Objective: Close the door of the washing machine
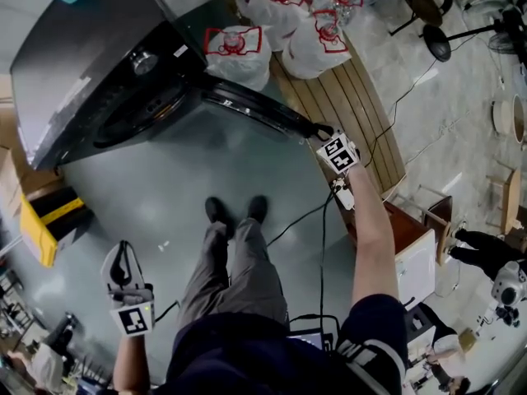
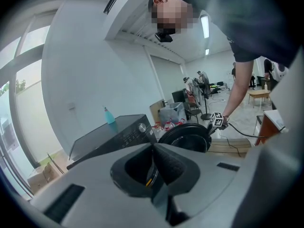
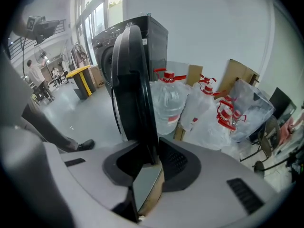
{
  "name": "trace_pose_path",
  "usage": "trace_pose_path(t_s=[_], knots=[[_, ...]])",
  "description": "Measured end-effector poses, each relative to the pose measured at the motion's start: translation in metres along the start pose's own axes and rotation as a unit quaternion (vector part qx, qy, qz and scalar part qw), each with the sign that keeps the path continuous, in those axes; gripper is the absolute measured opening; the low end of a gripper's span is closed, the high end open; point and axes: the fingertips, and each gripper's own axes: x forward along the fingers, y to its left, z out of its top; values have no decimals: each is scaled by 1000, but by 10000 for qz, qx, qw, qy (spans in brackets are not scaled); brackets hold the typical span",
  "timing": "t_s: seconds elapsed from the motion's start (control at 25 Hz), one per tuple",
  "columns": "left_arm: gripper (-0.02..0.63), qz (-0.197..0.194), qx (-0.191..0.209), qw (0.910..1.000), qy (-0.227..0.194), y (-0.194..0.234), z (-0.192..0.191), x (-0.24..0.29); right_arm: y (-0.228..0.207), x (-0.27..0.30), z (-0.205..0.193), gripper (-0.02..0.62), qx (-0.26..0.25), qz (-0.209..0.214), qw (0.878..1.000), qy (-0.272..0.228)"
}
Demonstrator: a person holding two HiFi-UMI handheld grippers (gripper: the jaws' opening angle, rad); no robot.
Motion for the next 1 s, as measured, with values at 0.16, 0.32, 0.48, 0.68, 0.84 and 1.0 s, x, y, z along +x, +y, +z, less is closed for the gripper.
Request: trace_pose_path(t_s=[0.16,0.32,0.48,0.68,0.84,1.0], knots=[[34,33,-18,10000,26,-2,-6,-2,12,-1,-4,97,26,-76,10000,14],[34,88,-87,9999,47,1,-10,-5,36,-2,-5,92,-44,-209,9998,22],[34,133,-148,9998,-25,-2,-12,-13,64,-4,-10,91,-2,-363,9993,57],[34,275,-196,9993,-138,-2,-11,-23,96,-5,-12,91,211,-534,9983,43],[34,465,-326,9983,-131,1,-16,-39,126,-4,-13,89,259,-564,9981,-2],[34,641,-372,9971,-175,0,-24,-57,147,-2,-10,89,200,-504,9985,-56]])
